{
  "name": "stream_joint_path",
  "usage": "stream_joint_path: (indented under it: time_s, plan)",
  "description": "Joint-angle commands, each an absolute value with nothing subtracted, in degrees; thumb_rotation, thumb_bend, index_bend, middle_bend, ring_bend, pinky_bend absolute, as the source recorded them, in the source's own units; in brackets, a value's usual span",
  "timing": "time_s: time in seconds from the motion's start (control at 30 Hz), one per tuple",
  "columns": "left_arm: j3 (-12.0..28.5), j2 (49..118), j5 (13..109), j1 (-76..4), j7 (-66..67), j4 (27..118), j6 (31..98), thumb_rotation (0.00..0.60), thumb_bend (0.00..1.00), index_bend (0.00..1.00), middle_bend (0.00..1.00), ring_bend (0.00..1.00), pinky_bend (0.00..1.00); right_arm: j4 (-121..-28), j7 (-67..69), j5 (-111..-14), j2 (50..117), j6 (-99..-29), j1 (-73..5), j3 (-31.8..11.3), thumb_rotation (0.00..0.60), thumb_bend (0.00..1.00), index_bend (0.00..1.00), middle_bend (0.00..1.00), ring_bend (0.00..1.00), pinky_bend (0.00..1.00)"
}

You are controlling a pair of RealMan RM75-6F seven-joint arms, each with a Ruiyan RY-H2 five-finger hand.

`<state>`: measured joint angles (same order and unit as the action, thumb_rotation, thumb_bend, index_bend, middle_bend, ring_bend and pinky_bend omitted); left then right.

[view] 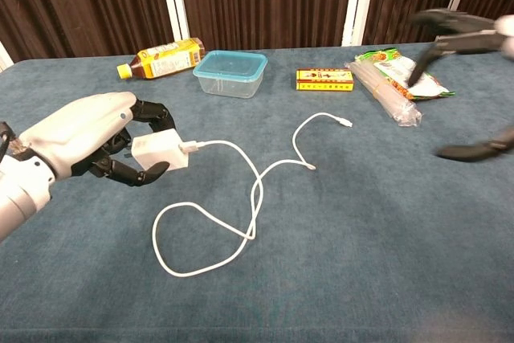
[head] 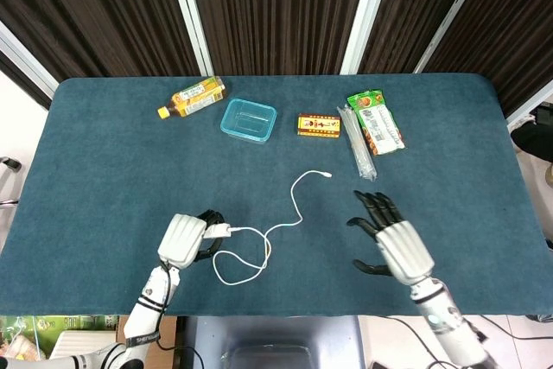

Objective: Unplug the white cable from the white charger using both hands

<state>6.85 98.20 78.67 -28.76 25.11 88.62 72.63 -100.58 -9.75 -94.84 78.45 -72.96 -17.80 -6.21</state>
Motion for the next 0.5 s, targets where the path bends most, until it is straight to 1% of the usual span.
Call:
stream_joint_path:
  time_s: [0.03, 0.1, 0.27, 0.4, 0.5]
  plan:
    - [6.83, 97.78, 78.21, -28.6, 27.5, 90.39, 72.97, 0.6, 0.52, 0.73, 0.77, 1.0, 1.0, -101.16, -14.18, -89.1, 85.34, -66.97, -23.42, -10.42, 0.6, 0.3, 0.55, 0.12, 0.0, 0.0]
    - [6.92, 97.71, 77.89, -28.64, 28.5, 91.37, 72.93, 0.6, 0.52, 0.73, 0.77, 1.0, 1.0, -100.07, -16.26, -86.86, 88.28, -65.26, -25.37, -11.62, 0.6, 0.31, 0.57, 0.13, 0.0, 0.0]
    - [6.94, 98.09, 77.53, -28.9, 29.64, 92.17, 72.54, 0.6, 0.52, 0.73, 0.77, 1.0, 1.0, -95.68, -18.56, -82.13, 94.79, -62.28, -29.4, -13.72, 0.6, 0.32, 0.57, 0.14, 0.0, 0.0]
    - [7.23, 98.25, 77.25, -29.17, 29.6, 92.19, 72.19, 0.6, 0.52, 0.73, 0.77, 1.0, 1.0, -93.44, -19.04, -77.98, 98.03, -59.55, -32.08, -14.97, 0.6, 0.33, 0.56, 0.14, 0.0, 0.0]
    - [7.48, 98.11, 76.96, -29.29, 29.42, 92.15, 71.98, 0.6, 0.52, 0.73, 0.77, 1.0, 1.0, -91.63, -19.88, -76.53, 100.45, -59.23, -33.88, -15.84, 0.6, 0.34, 0.57, 0.14, 0.0, 0.0]
